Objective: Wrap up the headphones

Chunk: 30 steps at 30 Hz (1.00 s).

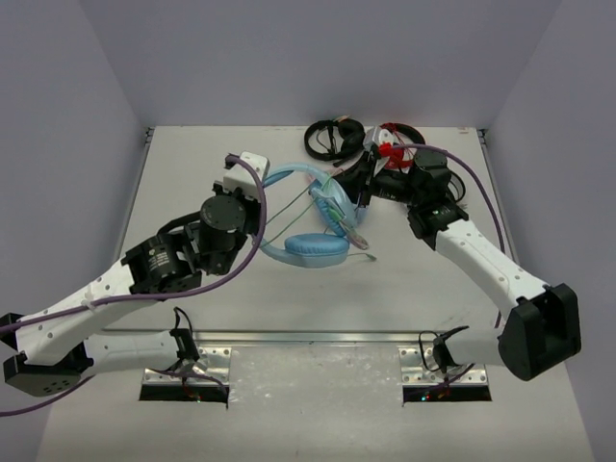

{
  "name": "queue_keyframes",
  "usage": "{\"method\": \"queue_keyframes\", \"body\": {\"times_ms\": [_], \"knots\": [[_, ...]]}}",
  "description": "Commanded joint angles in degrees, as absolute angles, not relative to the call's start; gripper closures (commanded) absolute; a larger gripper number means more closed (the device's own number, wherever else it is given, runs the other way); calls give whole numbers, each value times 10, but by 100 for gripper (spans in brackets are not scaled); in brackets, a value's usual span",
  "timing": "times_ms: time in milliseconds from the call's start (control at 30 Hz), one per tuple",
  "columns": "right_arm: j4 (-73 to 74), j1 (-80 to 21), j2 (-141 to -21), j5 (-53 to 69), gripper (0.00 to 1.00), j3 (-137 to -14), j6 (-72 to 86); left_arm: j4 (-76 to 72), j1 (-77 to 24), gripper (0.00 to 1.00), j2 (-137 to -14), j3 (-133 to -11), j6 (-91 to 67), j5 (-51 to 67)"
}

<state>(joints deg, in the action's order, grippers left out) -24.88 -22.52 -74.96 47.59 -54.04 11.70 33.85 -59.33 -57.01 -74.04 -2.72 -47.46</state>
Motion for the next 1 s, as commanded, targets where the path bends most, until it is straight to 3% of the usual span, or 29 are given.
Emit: {"method": "queue_keyframes", "body": {"times_ms": [0, 167, 367, 500, 667, 800, 967], "knots": [[-176, -222, -741, 429, 98, -601, 74, 262, -597, 100, -576, -744, -15, -457], [-86, -219, -740, 398, 99, -674, 26, 260, -598, 100, -618, -714, 21, -451], [-32, -218, -721, 340, 99, -715, -27, 233, -598, 100, -628, -697, 35, -548], [-2, -219, -700, 424, 99, -728, -45, 243, -596, 100, -639, -718, -16, -693], [33, -219, -669, 524, 99, -667, -66, 336, -589, 100, -656, -789, -163, -769], [49, -229, -636, 616, 99, -623, -89, 330, -562, 100, -678, -821, -177, -775], [123, -261, -622, 531, 99, -623, -142, 303, -468, 100, -699, -847, -162, -656]]}}
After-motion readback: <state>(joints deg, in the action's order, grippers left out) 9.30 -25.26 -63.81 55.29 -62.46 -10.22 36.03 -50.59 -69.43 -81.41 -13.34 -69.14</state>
